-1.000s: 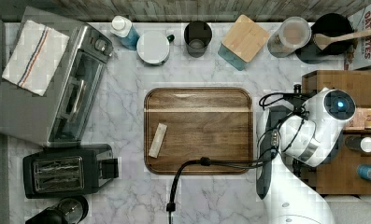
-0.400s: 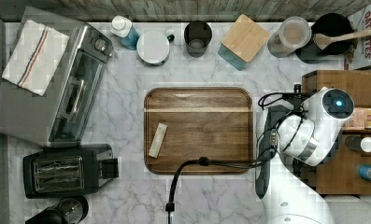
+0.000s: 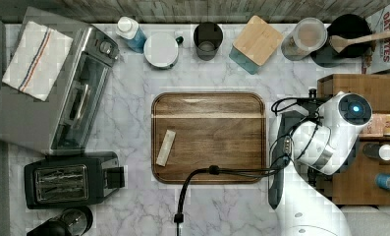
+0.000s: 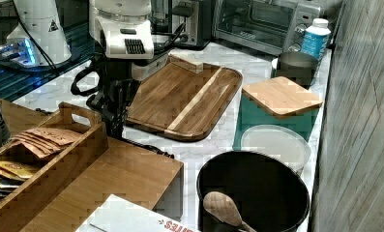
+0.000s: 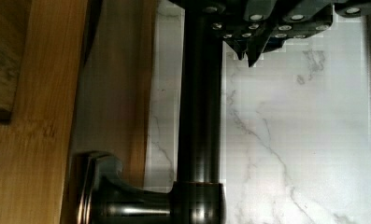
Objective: Close the drawer.
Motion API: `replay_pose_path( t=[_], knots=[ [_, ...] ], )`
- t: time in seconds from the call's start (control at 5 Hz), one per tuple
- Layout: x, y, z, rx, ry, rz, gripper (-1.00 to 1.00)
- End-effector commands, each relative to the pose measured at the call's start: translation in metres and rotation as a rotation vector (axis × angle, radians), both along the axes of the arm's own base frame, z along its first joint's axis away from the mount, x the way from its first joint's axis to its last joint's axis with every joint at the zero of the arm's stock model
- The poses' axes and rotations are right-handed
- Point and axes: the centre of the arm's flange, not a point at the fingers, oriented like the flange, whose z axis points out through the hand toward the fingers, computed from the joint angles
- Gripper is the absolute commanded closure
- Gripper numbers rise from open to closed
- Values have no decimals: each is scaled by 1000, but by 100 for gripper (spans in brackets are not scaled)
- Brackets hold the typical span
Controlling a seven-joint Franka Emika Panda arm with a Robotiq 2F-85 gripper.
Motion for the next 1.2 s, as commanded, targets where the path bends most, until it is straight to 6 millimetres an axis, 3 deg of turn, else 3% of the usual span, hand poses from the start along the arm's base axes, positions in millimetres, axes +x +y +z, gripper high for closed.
replay_pose_path(
  t=[0.2,1.2],
  knots=[
    [-37,-149,124,-225,-185,-219,100],
    [-37,-150,124,-225,-185,-220,100]
  ],
)
